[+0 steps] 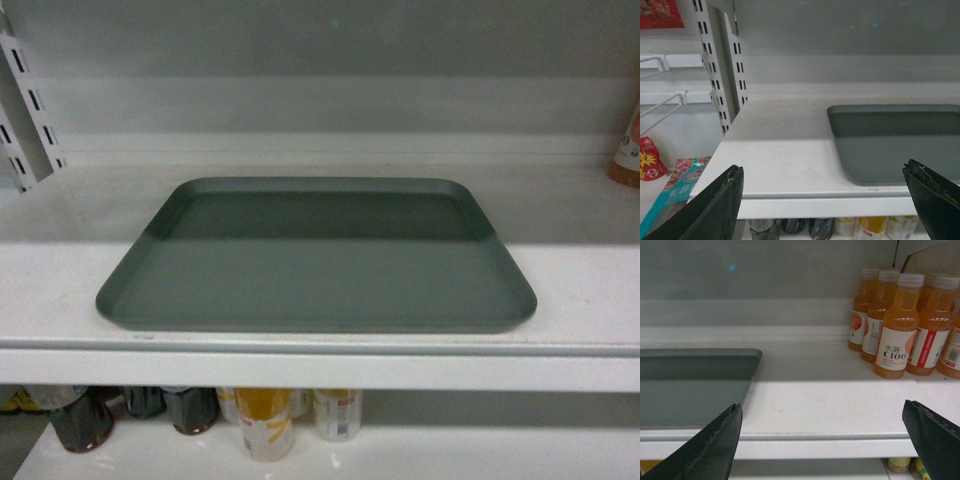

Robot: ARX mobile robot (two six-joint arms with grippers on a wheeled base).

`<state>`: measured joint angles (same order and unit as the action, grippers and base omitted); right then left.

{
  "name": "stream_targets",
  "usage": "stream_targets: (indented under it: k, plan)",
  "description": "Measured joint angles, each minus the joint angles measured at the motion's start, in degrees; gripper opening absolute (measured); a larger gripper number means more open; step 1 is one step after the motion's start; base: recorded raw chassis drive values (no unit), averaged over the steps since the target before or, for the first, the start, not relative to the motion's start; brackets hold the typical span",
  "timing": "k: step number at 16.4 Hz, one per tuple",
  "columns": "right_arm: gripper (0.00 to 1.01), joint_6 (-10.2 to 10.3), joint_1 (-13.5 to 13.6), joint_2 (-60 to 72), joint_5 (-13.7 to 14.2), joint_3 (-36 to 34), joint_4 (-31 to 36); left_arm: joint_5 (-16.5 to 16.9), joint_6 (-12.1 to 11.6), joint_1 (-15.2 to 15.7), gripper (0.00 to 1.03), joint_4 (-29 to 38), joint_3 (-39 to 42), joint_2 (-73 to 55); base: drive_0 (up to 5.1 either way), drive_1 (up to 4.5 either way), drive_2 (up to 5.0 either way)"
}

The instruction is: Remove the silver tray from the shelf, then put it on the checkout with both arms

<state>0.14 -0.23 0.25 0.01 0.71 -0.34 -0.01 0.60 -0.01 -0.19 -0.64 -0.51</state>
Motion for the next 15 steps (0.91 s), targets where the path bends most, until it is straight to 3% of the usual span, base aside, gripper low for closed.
stream_targets:
  k: [14, 15]
  plan:
    - [0.98, 0.0, 0.22, 0.0, 0.0, 0.0, 0.09, 0.0, -0.02, 0.0, 0.98, -0.04, 0.0, 0.0, 0.0, 0.0, 0.0]
    - [0.98, 0.68, 0.2, 0.48, -0.11, 0.52, -2.4, 0.0, -0.02, 0.0, 0.98, -0.04, 0.0, 0.0, 0.0, 0.0, 0.0]
